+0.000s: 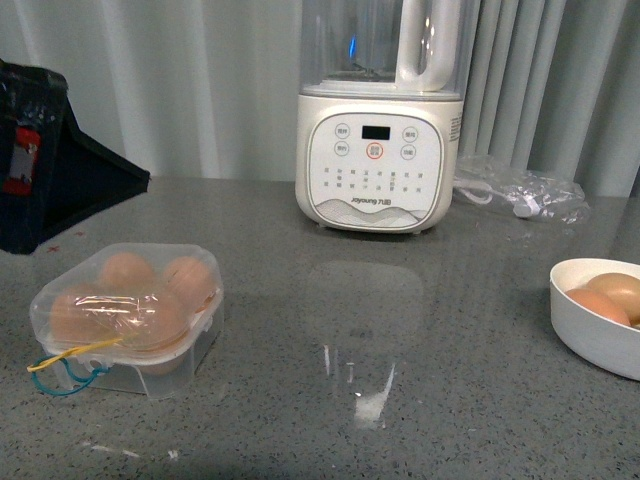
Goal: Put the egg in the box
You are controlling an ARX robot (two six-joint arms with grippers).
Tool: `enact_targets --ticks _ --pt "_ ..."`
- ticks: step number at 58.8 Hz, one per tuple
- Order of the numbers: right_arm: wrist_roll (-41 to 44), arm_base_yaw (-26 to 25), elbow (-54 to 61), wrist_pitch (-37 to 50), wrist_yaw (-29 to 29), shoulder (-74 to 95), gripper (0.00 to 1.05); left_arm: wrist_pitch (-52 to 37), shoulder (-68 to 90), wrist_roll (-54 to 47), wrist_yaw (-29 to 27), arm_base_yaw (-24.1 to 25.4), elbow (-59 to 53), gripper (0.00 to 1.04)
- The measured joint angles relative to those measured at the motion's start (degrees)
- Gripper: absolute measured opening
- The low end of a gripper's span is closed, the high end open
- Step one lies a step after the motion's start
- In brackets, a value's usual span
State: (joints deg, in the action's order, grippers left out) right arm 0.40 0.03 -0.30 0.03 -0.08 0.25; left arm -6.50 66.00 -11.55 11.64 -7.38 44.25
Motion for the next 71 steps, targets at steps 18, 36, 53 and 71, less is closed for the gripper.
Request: enact_targets --ticks 18,36,53,71 --pt "0.0 0.0 0.0 0.0 0.0 0.0 0.98 4.9 -8.5 1.4 0.8 14.5 0.6 0.98" --pt "0.0 0.0 0.0 0.0 0.0 0.0 0.98 6.9 -14.4 1.2 11.7 32.5 -4.5 0.98" --pt "0.0 0.0 0.0 0.0 0.0 0.0 0.98 7.4 -16.0 -1.1 18.9 41.3 -8.7 0.98" --pt "0.0 0.0 0.0 0.0 0.0 0.0 0.98 -3.3 -17.3 2.5 20.9 42.0 -14.0 0.88"
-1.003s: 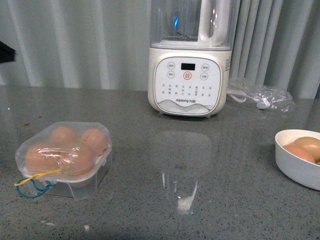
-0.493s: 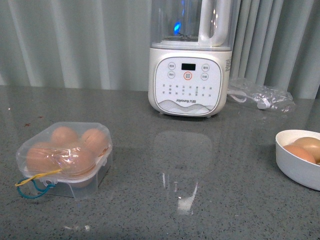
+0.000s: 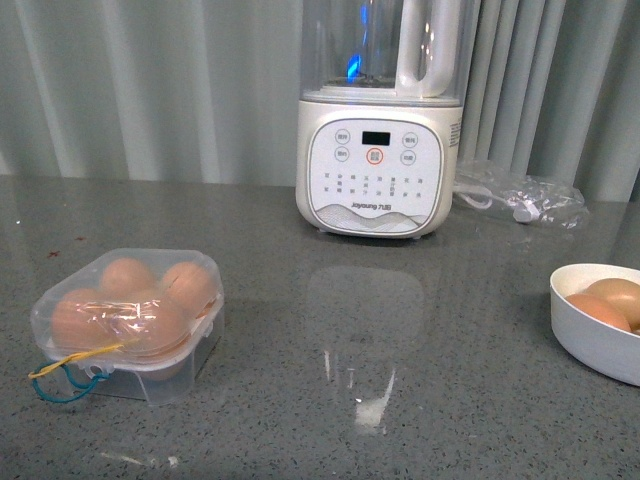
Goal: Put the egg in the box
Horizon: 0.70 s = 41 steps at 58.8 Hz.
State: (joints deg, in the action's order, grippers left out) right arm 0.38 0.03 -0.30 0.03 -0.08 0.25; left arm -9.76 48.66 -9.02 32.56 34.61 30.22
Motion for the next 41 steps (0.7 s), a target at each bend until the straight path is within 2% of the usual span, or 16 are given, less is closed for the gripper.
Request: enact_targets --ticks 3,6,29,41 --pt "0.0 0.0 0.0 0.0 0.0 0.0 0.98 -7.2 -2.2 3.4 -1.4 -1.8 -4.2 0.79" --pt "0.0 0.0 0.0 0.0 0.0 0.0 0.98 -10.6 -4.8 5.2 -3.3 -4.1 -7.6 0.7" --pt "0.0 0.0 0.0 0.0 0.0 0.0 0.98 -10.1 -18.4 8.7 -17.0 -18.2 -20.0 0.04" --pt "0.0 0.0 0.0 0.0 0.0 0.0 0.98 -8.5 -23.3 9.0 -21.7 -23.2 -23.2 0.04"
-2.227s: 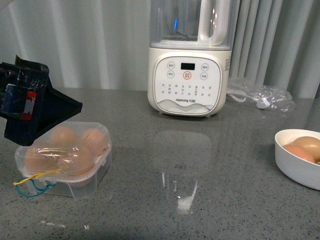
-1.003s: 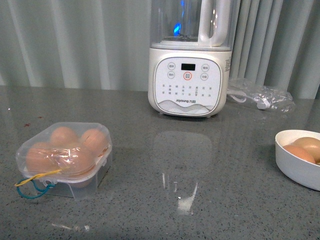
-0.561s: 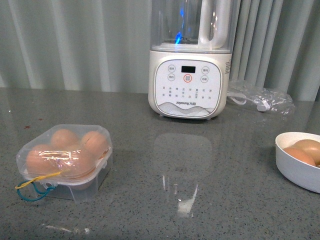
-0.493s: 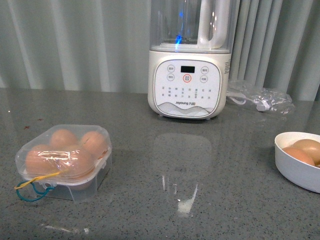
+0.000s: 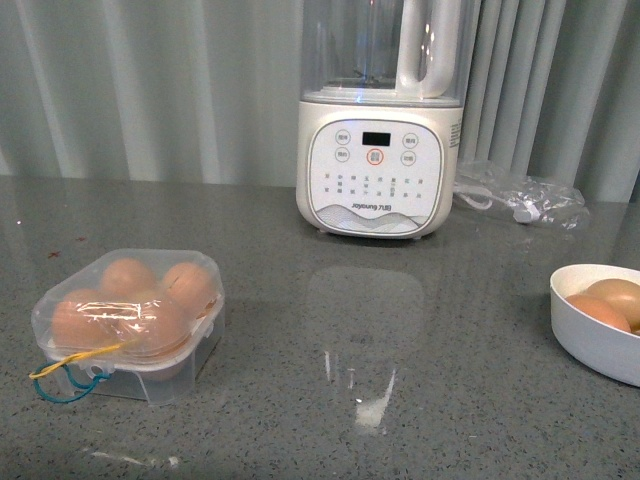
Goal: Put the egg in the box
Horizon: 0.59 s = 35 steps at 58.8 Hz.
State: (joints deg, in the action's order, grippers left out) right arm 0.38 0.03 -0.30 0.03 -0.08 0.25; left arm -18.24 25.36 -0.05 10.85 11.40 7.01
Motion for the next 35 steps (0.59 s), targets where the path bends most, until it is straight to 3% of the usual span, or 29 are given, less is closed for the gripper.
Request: enact_targets --ticks 9,12,15,35 --pt "0.0 0.0 0.0 0.0 0.0 0.0 0.98 2.4 -4.9 0.0 -3.9 -4.2 -2.6 0.04" --pt "0.0 0.0 0.0 0.0 0.0 0.0 0.98 3.5 -6.5 0.0 -9.1 -8.1 -3.1 0.04" --pt "0.0 0.0 0.0 0.0 0.0 0.0 0.98 4.2 -7.9 0.1 -10.7 -10.4 -3.7 0.04" --pt "0.0 0.0 0.0 0.0 0.0 0.0 0.98 6.6 -14.0 0.2 -10.9 -11.4 -5.4 0.04"
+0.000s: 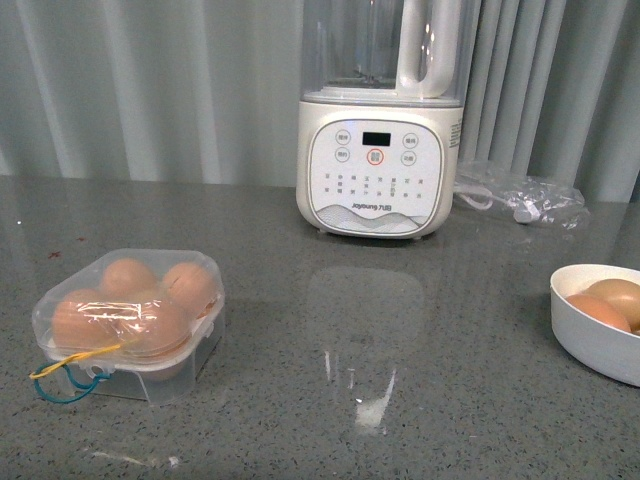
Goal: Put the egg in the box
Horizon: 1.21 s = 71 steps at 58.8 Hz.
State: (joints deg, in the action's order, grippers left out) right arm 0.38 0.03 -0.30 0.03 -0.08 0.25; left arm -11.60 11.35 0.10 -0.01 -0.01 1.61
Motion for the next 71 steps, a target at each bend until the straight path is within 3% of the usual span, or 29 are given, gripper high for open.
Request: enact_targets --ticks 8,14,37,71 --pt "0.0 0.0 0.0 0.0 0.0 0.0 0.98 1.5 -1.5 0.0 0.0 0.0 0.0 0.04" --pt "0.0 0.0 0.0 0.0 0.0 0.0 0.98 11.1 -9.7 0.0 0.0 0.0 0.0 0.04" --pt "0.0 0.0 0.0 0.0 0.0 0.0 0.98 11.6 -11.1 0.0 0.0 0.0 0.0 0.04" --pt "0.0 0.0 0.0 0.0 0.0 0.0 0.98 11.6 -11.1 0.0 0.0 0.0 0.0 0.99"
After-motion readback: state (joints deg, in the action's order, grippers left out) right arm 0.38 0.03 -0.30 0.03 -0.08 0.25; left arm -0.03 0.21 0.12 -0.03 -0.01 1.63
